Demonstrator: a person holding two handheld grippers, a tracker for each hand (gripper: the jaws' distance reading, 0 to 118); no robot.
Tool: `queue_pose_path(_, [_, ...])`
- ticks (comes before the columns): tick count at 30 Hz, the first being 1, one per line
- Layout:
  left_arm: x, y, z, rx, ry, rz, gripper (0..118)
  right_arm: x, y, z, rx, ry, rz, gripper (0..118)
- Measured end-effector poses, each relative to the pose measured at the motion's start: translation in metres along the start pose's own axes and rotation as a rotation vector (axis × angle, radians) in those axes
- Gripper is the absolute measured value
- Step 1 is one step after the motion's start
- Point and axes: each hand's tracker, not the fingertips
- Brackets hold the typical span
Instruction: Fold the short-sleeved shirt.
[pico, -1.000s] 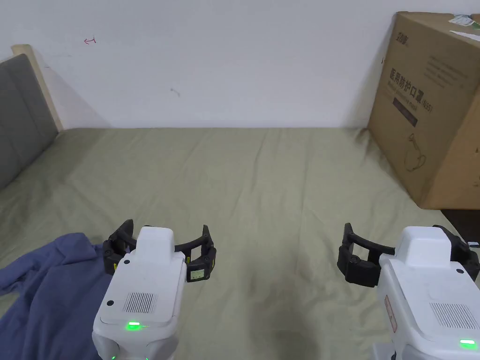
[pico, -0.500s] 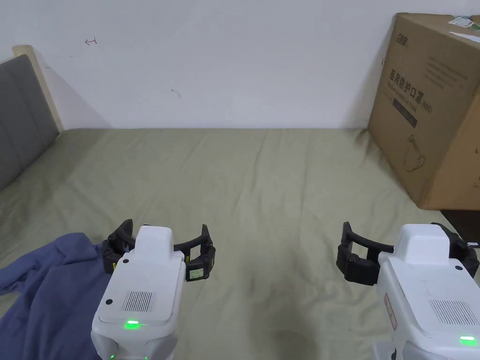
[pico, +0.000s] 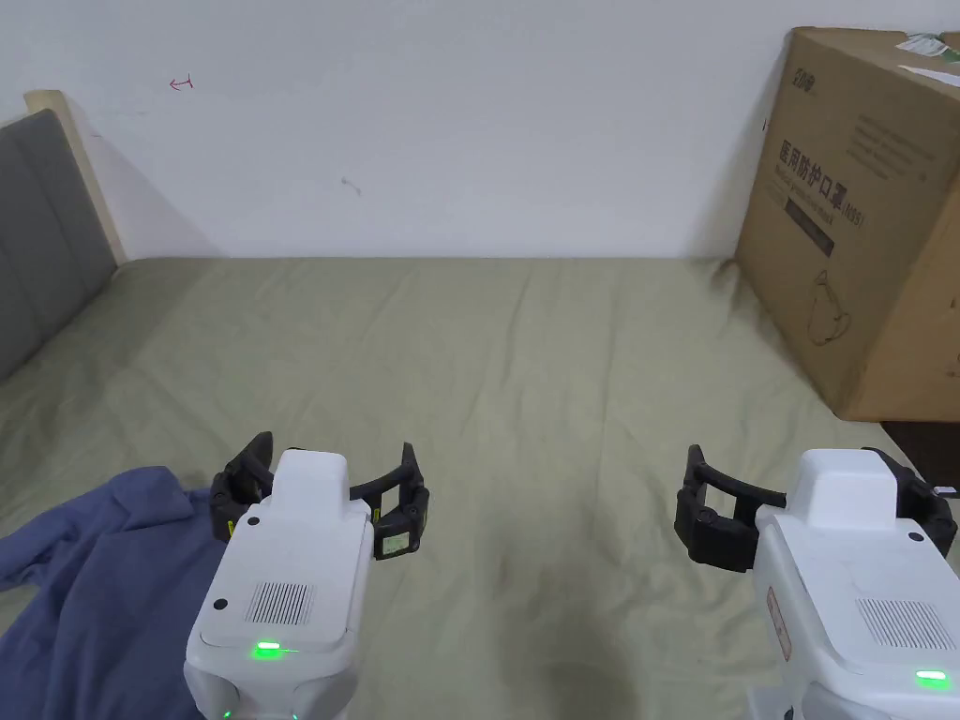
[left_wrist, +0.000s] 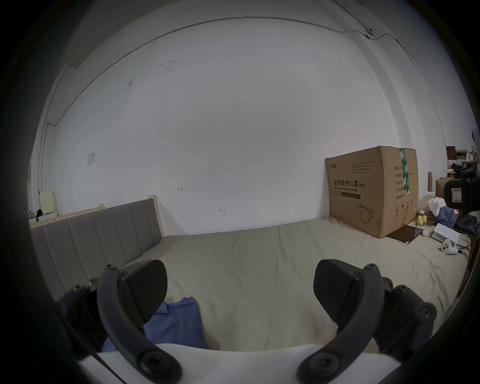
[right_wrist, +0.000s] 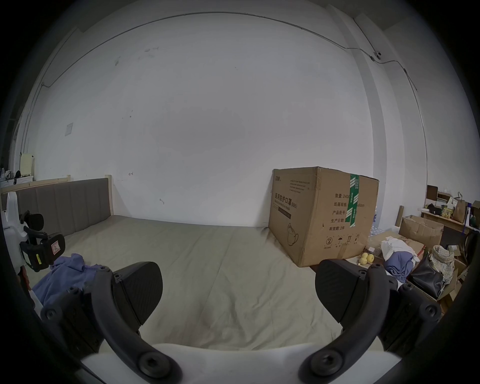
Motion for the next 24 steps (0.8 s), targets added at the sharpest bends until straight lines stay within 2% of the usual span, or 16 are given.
queue_pose_path(1, [-0.001, 0.000, 0.001, 0.008, -0.007, 0.009, 95, 0.000, 0.000, 0.000, -0.001, 0.002, 0.001, 109])
queue_pose_path(2, [-0.001, 0.000, 0.002, 0.012, -0.019, 0.019, 77, -0.001, 0.001, 0.001, -0.005, 0.006, 0.002, 101])
queue_pose_path(3, [-0.001, 0.001, 0.001, 0.005, -0.020, 0.023, 45, -0.001, 0.002, 0.002, -0.008, 0.009, 0.003, 75])
queue_pose_path(4, [0.000, 0.002, 0.000, -0.006, -0.026, 0.029, 22, -0.003, 0.003, 0.002, -0.008, 0.007, 0.010, 44])
queue_pose_path(5, [-0.001, 0.002, -0.001, -0.021, -0.035, 0.030, 7, -0.005, 0.002, 0.001, -0.008, -0.005, 0.032, 7])
queue_pose_path(6, [-0.001, 0.003, -0.001, -0.020, -0.046, 0.037, 1, -0.005, 0.002, 0.000, -0.003, 0.004, 0.037, 0])
queue_pose_path(9, [-0.004, 0.002, 0.000, -0.033, -0.057, 0.045, 0, -0.003, 0.002, 0.000, -0.021, 0.030, 0.020, 0])
queue_pose_path(15, [-0.029, -0.005, 0.005, -0.065, -0.006, 0.074, 0, -0.020, 0.005, -0.004, -0.017, 0.089, 0.039, 0])
queue_pose_path(19, [-0.069, -0.011, 0.020, -0.078, 0.091, 0.072, 0, -0.056, 0.010, -0.013, -0.001, 0.203, 0.049, 0])
queue_pose_path(24, [-0.131, -0.019, 0.050, -0.095, 0.246, 0.066, 0, -0.119, 0.015, -0.021, 0.022, 0.358, 0.051, 0])
